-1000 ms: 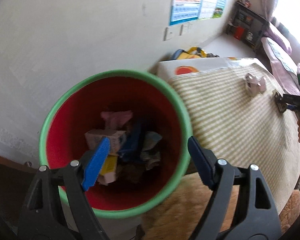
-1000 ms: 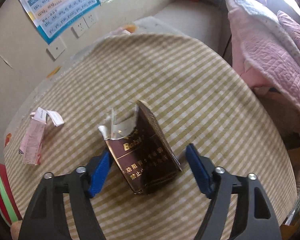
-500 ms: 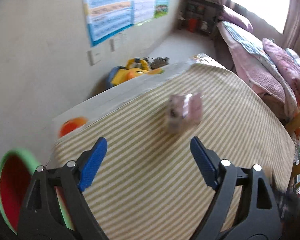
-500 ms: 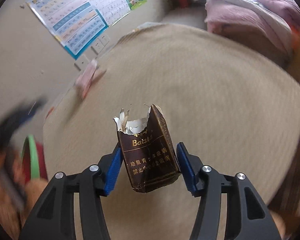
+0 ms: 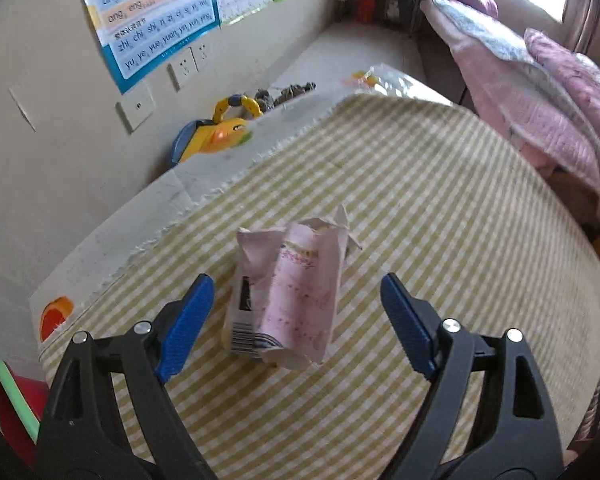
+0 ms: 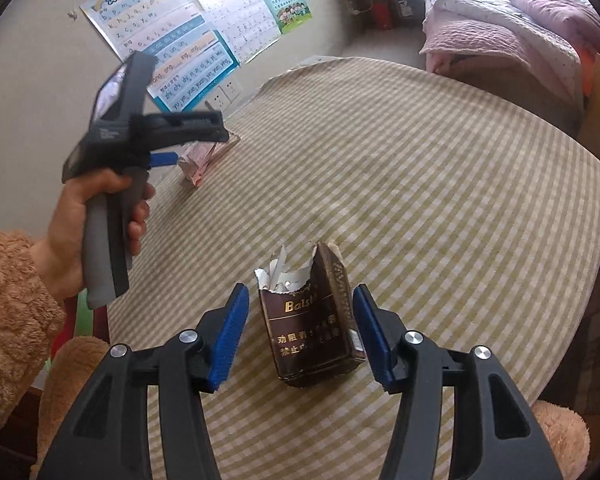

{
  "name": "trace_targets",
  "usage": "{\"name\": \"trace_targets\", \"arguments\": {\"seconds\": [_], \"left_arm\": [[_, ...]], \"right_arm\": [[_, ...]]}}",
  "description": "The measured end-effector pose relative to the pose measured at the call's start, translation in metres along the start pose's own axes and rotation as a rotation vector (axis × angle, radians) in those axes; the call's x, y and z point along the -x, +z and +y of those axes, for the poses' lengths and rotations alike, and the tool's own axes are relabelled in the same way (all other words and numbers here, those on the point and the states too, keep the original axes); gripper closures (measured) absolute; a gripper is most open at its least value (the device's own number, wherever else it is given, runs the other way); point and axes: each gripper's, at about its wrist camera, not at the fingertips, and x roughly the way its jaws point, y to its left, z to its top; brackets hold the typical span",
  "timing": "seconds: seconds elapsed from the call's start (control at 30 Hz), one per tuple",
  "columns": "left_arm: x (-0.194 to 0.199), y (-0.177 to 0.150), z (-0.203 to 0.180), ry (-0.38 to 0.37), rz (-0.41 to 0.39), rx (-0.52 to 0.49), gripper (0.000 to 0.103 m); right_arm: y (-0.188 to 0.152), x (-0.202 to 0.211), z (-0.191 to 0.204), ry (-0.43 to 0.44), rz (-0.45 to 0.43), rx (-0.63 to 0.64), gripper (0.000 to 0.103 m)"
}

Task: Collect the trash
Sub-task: 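Grasp the pink paper with left tool while right tool releases the brown box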

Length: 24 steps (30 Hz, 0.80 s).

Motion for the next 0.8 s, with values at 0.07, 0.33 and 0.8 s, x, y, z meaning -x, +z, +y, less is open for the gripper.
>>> {"name": "trace_targets", "arguments": {"seconds": [0.07, 0.33, 0.8], "left_arm": [[-0.003, -0.003, -0.001, 0.002, 0.019, -0.001, 0.029], [0.015, -0.024, -0.009, 0.011, 0.010, -0.094, 0.074], [0.113, -0.114, 0.012, -0.040, -0.027, -0.060, 0.074]], "right_arm": [[-0.001, 0.003, -0.003, 0.007, -0.005, -0.011, 0.051], [0.000, -0.001, 0.004, 0.001, -0.002, 0.004, 0.051], [-0.003, -0.002, 0.015, -0.075, 0.001, 0.037, 0.051]]}}
